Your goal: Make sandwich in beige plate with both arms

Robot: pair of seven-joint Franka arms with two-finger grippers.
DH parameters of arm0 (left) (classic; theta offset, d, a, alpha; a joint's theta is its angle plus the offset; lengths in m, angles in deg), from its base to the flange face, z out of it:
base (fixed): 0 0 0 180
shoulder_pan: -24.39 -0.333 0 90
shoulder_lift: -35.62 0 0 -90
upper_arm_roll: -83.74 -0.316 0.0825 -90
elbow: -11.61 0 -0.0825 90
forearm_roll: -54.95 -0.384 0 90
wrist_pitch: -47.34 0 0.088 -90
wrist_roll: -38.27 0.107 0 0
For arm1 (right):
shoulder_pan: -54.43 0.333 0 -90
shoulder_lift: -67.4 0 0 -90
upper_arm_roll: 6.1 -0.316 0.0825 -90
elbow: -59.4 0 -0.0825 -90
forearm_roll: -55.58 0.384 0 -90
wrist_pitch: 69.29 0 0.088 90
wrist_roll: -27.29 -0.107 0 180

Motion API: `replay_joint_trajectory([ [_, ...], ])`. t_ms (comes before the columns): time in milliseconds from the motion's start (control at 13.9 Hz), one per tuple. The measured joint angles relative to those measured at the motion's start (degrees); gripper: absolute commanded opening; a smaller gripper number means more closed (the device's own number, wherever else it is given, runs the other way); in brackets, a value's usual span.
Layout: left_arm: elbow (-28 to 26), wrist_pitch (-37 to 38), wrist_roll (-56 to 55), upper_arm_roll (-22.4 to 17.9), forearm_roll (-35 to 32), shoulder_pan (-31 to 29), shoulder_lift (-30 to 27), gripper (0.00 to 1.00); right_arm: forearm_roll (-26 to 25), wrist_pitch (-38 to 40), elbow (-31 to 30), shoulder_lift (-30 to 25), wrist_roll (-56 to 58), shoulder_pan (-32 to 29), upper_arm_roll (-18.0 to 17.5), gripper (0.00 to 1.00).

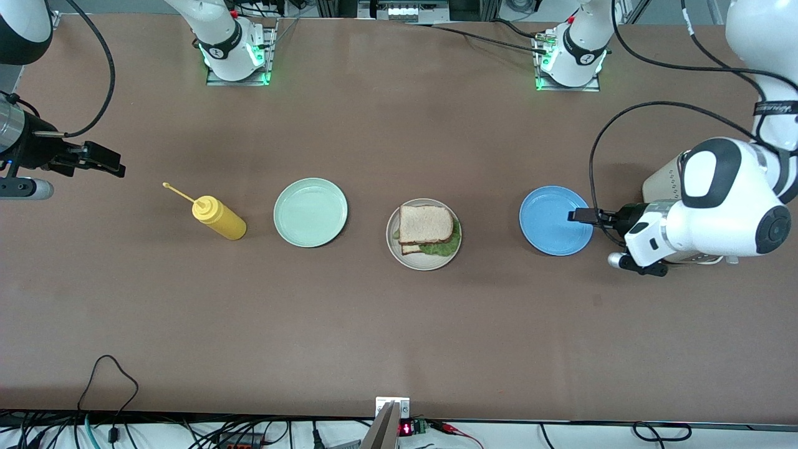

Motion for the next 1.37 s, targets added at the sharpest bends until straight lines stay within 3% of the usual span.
replay_joint_trajectory([
  [144,1.73,1.79,-4.27,-1.36,-3.39,2.40,-2.27,1.00,0.00,0.00,0.00,0.00,0.00,0.00,0.00,1.00],
  [433,4.34,2.42,-8.50,-18.70,-4.26,17.39,-9.29,1.00,0.00,-0.06,0.00,0.00,0.00,0.00,0.00,1.00],
  [722,5.05,2.57,-7.86,-29.38,-4.29,22.44,-15.33,1.00,0.00,-0.09,0.00,0.00,0.00,0.00,0.00,1.00],
  [866,4.96,3.03,-6.12,-31.50,-4.29,22.53,-17.85,1.00,0.00,-0.09,0.00,0.00,0.00,0.00,0.00,1.00],
  [1155,2.90,6.17,-5.93,-31.87,-4.29,22.56,-22.37,1.00,0.00,-0.09,0.00,0.00,0.01,0.00,0.00,1.00],
  [1371,-2.00,4.89,-5.94,-31.39,-4.30,22.66,-26.11,1.00,0.00,-0.09,0.00,0.00,0.01,0.00,0.00,1.00],
])
